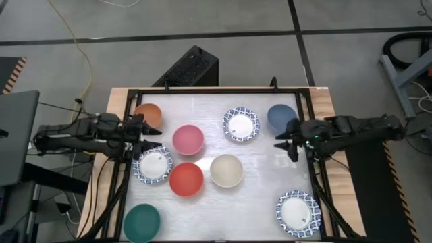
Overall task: Nest bowls inside each other by size order
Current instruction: Stack the bottom blue patterned bowl on top of the top blue patterned bowl
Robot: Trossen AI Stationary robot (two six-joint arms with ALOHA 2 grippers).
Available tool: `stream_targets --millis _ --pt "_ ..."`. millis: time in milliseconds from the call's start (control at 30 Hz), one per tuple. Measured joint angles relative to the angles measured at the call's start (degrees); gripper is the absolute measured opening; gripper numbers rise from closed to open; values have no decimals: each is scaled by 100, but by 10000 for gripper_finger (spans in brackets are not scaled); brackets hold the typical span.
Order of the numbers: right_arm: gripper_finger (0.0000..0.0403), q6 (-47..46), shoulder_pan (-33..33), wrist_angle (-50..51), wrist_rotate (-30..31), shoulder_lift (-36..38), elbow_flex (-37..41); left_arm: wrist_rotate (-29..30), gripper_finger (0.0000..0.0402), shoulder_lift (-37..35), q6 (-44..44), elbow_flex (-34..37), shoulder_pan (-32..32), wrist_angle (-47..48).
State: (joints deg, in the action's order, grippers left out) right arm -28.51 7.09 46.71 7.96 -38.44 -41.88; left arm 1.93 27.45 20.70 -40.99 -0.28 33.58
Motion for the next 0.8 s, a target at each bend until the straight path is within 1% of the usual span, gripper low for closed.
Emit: stream_targets --millis 100,200,400,500,600,800 --pt "203 -334 13 696 -632 -570 -209 -309 254 353 68 -305 -4 410" --pt "203 -668 195 1096 -1148 -1063 -231 -595 254 577 106 -417 -4 539" --pt "203 -947 1003 1561 -1656 -1830 -213 -770 254 863 69 -428 -13 616" --pt "203 -1197 1511 1650 -1747 -2082 -213 -768 254 956 38 -428 -13 667" --pt "203 -1412 2047 1610 -1782 -2179 -213 -764 254 1011 -61 -428 -13 656" --pt "203 -1733 2910 1142 -1385 -2380 -216 -614 254 1052 -95 -428 -13 654"
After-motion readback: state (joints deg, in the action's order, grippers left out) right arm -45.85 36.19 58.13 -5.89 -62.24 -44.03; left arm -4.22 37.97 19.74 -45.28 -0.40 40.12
